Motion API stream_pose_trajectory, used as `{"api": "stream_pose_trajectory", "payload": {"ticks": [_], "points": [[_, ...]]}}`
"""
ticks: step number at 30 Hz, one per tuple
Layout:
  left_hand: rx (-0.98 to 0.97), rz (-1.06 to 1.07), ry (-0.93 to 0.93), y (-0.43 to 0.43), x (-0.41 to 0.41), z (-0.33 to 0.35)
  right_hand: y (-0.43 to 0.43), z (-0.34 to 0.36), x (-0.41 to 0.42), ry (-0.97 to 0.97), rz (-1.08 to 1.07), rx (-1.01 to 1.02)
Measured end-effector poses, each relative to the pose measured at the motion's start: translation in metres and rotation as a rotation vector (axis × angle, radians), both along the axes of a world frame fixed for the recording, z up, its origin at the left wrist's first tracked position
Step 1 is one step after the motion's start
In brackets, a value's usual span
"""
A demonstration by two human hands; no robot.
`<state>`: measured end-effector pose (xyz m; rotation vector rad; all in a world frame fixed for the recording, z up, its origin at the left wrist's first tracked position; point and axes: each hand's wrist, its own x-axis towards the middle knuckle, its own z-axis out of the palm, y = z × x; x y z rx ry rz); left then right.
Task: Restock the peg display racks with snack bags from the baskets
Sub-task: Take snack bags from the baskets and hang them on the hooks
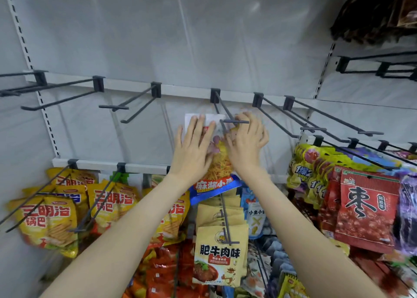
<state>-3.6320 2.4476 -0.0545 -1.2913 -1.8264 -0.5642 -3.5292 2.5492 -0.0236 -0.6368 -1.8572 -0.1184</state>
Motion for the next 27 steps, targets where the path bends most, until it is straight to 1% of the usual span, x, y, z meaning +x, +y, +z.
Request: {"api": "stream_pose_trajectory", "payload": {"ticks": [3, 6, 8, 10, 13, 15, 18, 20, 24, 27], "points": [[-0.099, 0.063, 0.012, 0.012, -0.014, -0.008, 0.013, -0.032, -0.010, -0.153, 0.033, 0.000], [-0.169, 0.090, 0.035, 0.025, -0.028, -0.014, 0.024, -0.048, -0.022, -0.361, -0.006, -0.001], [-0.196, 0.107, 0.025, 0.032, -0.036, -0.015, 0.030, -0.049, -0.032, -0.417, 0.017, -0.027], [-0.199, 0.118, -0.012, 0.035, -0.040, -0.015, 0.032, -0.047, -0.038, -0.430, 0.035, -0.058], [-0.213, 0.117, -0.063, 0.031, -0.036, -0.016, 0.026, -0.045, -0.039, -0.401, 0.069, -0.084], [-0.214, 0.088, -0.105, 0.022, -0.031, -0.019, 0.014, -0.044, -0.033, -0.399, 0.123, -0.113], [-0.242, 0.041, -0.202, -0.001, -0.017, -0.026, -0.011, -0.047, -0.017, -0.459, 0.221, -0.193], [-0.222, -0.029, -0.276, -0.023, -0.004, -0.032, -0.035, -0.055, -0.001, -0.425, 0.278, -0.214], [-0.094, -0.174, -0.374, -0.074, 0.027, -0.070, -0.091, -0.086, 0.039, -0.356, 0.308, -0.166], [-0.121, -0.240, -0.504, -0.114, 0.063, -0.114, -0.132, -0.125, 0.071, -0.402, 0.366, -0.226]]}}
